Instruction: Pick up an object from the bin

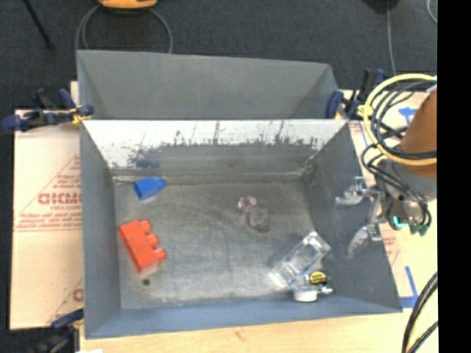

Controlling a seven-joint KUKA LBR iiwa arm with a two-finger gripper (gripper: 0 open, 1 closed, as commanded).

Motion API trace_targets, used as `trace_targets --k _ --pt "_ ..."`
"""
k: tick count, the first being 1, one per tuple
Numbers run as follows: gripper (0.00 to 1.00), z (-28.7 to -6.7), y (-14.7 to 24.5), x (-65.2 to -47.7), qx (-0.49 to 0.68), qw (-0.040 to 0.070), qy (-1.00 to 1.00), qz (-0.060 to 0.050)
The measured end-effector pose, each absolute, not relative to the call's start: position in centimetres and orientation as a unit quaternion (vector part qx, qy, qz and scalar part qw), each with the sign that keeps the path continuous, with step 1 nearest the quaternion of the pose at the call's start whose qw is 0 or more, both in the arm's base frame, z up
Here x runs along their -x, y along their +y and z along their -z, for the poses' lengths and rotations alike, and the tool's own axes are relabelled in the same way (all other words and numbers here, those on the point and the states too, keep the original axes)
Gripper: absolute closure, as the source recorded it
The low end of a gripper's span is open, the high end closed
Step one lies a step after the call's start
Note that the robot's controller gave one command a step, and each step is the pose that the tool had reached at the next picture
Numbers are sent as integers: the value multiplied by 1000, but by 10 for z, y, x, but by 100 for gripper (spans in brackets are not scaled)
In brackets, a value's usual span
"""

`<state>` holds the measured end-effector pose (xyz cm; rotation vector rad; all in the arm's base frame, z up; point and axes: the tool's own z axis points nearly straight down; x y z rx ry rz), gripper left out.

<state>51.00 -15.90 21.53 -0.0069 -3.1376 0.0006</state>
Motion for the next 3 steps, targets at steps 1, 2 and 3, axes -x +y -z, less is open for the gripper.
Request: trace_targets --k 1,2,3 --pt "0 -98 -146 -516 -21 -4 -1000 -1" --pt "100 -96 -147 -515 -22 -3 -1000 -2" --pt "100 -207 -143 -525 -31 -5 -1000 -2"
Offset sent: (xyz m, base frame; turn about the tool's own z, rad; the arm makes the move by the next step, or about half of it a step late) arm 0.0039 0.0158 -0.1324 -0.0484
